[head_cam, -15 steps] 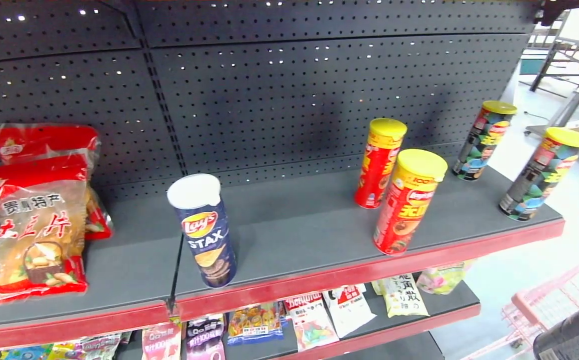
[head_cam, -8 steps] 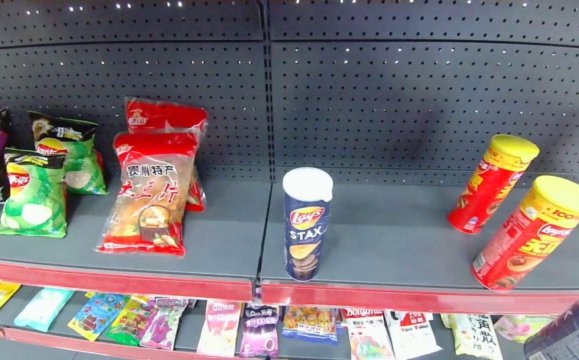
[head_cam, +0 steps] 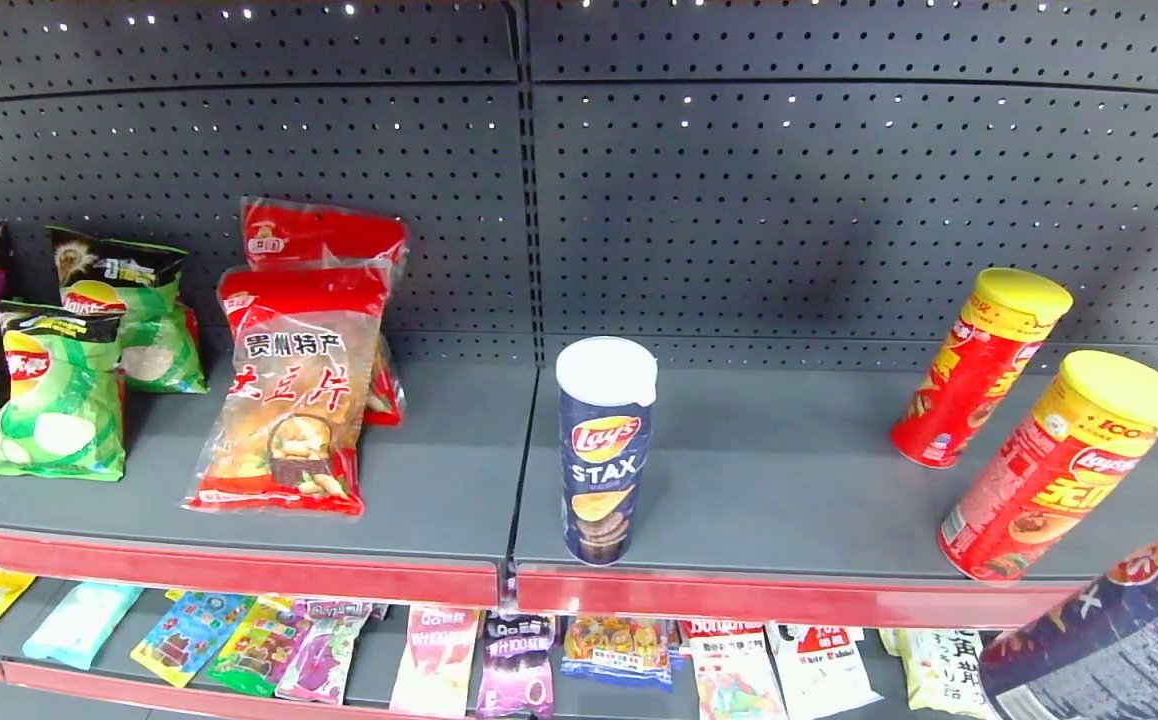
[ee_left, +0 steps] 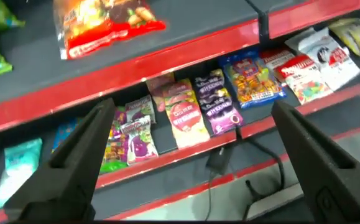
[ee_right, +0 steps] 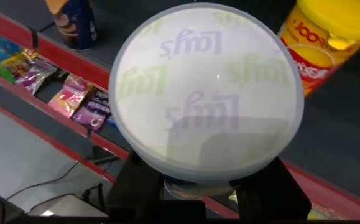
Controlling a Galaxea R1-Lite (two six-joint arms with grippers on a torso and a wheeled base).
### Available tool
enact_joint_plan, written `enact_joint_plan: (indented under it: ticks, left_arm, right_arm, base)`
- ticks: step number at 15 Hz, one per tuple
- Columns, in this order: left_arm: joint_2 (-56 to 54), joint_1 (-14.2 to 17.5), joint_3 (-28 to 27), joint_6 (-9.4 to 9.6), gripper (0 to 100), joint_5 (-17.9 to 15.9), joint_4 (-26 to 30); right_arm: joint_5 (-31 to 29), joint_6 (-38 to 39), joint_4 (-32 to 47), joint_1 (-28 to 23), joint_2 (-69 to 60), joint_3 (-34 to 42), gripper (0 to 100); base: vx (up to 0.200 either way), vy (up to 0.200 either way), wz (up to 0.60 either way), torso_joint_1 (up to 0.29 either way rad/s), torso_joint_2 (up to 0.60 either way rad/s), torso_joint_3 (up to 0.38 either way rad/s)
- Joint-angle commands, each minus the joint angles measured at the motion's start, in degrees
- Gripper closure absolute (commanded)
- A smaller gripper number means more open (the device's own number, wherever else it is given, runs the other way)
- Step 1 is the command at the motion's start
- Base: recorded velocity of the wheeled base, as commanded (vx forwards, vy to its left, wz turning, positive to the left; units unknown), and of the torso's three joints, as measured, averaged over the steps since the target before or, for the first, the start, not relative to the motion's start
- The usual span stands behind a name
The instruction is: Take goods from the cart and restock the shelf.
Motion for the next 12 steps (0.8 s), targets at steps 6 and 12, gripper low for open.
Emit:
enact_joint_plan:
  ticks: [6,12]
  left_arm:
    - [-4.1,0.0,3.7,-5.44,0,1.2,-9.3]
    - [-4.1,0.0,8.7,-5.26,0,1.8,-14.4]
  right_arm:
    - [1.7,1.1,-0.4,10.6,29.0,-21.1,100]
    - [1.4,1.4,-12.0,14.7,47.2,-28.9,100]
  base:
    - [0.0,0.0,0.0,0.0,0.0,0.0]
    - [0.0,0.0,0.0,0.0,0.0,0.0]
